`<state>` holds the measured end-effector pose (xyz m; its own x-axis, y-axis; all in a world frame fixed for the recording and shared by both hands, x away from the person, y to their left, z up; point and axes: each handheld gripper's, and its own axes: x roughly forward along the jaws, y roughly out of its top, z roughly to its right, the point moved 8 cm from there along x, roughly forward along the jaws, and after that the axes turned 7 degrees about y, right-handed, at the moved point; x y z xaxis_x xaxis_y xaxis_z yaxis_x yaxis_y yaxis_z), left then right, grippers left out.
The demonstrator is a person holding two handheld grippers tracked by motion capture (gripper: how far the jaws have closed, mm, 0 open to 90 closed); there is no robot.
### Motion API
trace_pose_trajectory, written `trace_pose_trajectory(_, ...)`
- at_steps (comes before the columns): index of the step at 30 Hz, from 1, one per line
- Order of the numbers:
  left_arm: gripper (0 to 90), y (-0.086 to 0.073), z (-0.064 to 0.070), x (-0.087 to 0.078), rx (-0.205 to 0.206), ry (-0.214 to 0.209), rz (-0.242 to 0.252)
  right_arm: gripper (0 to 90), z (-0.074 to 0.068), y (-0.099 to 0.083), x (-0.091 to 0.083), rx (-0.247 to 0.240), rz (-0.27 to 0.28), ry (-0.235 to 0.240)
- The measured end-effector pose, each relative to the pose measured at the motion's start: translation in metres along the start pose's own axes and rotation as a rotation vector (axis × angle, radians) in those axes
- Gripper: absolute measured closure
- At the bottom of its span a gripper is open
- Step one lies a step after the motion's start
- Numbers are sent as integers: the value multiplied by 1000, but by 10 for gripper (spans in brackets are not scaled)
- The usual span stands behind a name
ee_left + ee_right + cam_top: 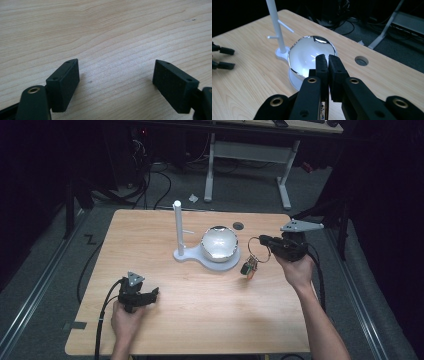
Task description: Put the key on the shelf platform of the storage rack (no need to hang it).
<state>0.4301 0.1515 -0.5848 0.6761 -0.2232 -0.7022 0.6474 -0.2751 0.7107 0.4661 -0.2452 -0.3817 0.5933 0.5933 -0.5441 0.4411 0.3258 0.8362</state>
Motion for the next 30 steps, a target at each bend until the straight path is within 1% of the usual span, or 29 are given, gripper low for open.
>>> trace_pose_trajectory(1, 219, 0, 0, 0, 0, 1, 1, 878, 0, 4, -1, 4, 5, 8)
trace_pose_trajectory(3, 219, 0, 0, 0, 0, 0, 0, 878, -1, 5, -1, 8, 6, 12)
trace_pose_trajectory(11, 220, 0, 0, 0, 0, 1, 1, 877, -5, 16, 2, -22, -1, 24)
trace_pose_trajectory(13, 219, 0, 0, 0, 0, 1, 1, 878, -5, 18, 2, -20, -1, 23)
trace_pose_trajectory(17, 219, 0, 0, 0, 1, 2, 1, 877, -7, 27, 1, -27, 14, 39)
trace_pose_trajectory(30, 220, 0, 0, 0, 1, 2, 1, 877, -13, 44, 6, -39, 13, 53)
